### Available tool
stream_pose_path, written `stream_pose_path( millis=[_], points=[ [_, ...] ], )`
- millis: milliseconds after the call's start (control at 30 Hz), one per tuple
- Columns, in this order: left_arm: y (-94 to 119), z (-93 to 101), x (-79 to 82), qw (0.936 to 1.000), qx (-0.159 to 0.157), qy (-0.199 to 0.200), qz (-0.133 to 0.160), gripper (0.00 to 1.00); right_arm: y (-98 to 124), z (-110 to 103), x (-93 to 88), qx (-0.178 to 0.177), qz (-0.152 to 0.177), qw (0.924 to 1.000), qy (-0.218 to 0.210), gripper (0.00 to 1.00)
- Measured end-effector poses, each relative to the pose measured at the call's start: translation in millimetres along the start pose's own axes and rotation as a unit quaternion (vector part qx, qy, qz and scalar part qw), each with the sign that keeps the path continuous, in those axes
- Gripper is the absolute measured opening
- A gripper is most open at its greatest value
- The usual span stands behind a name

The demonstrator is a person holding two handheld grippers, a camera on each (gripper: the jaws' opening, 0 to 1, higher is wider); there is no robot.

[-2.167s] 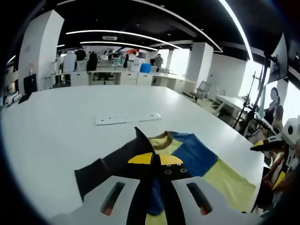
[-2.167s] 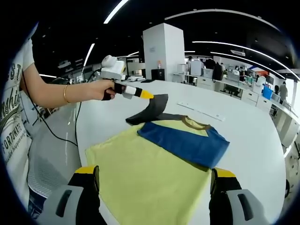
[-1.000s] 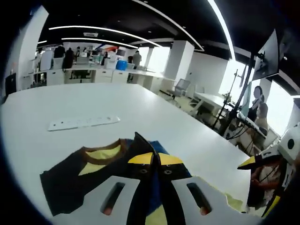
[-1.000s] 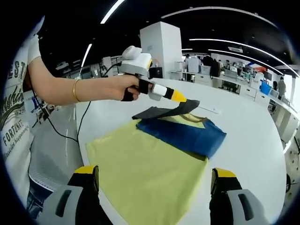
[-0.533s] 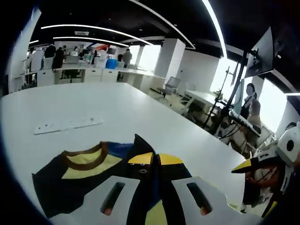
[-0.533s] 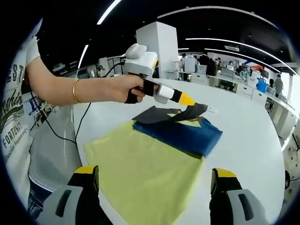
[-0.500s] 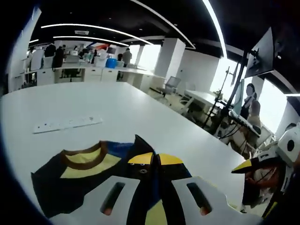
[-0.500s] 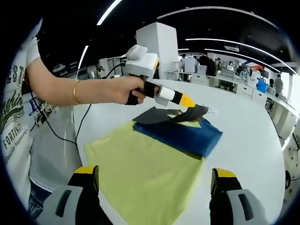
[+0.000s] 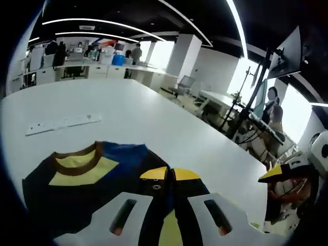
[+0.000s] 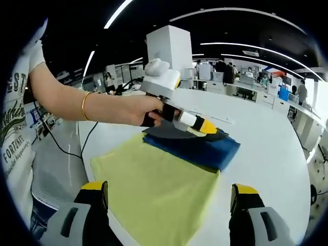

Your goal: Fold the garment on the visible template until the final outline fits inside the template.

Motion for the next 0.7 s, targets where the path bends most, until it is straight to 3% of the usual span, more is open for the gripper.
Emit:
stream_pose_path(
  millis=[267, 333, 533, 700],
  points=[
    [-14, 8.8, -20.8, 0.9996, -0.013, -0.002, -0.025, 0.0, 2, 0, 1.3, -0.003, 0.002, 1.0, -0.001, 0.99],
    [-16, 14.6, -24.9, 0.9988, -0.035, -0.01, -0.032, 0.0, 2, 0, 1.6, -0.003, 0.003, 1.0, -0.001, 0.99],
    [-12, 18.6, -28.7, 0.9982, -0.049, -0.021, -0.028, 0.26, 2, -1, 0.9, -0.001, 0.001, 1.0, -0.001, 0.99],
    [-1, 16.4, -26.7, 0.9981, -0.048, -0.036, -0.011, 0.55, 2, -1, 0.6, 0.004, 0.0, 1.0, -0.001, 0.99]
  ],
)
Point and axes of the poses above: the point that each gripper's makers call its tool centre point, and the gripper's own axes: y roughly backward along the fingers, z roughly to its right, x roughly out of its top, the point moved 5 cm from there along y, roughly backward along the fingers, and after that the axes turned 7 degrees about -z, right-handed, at the moved point
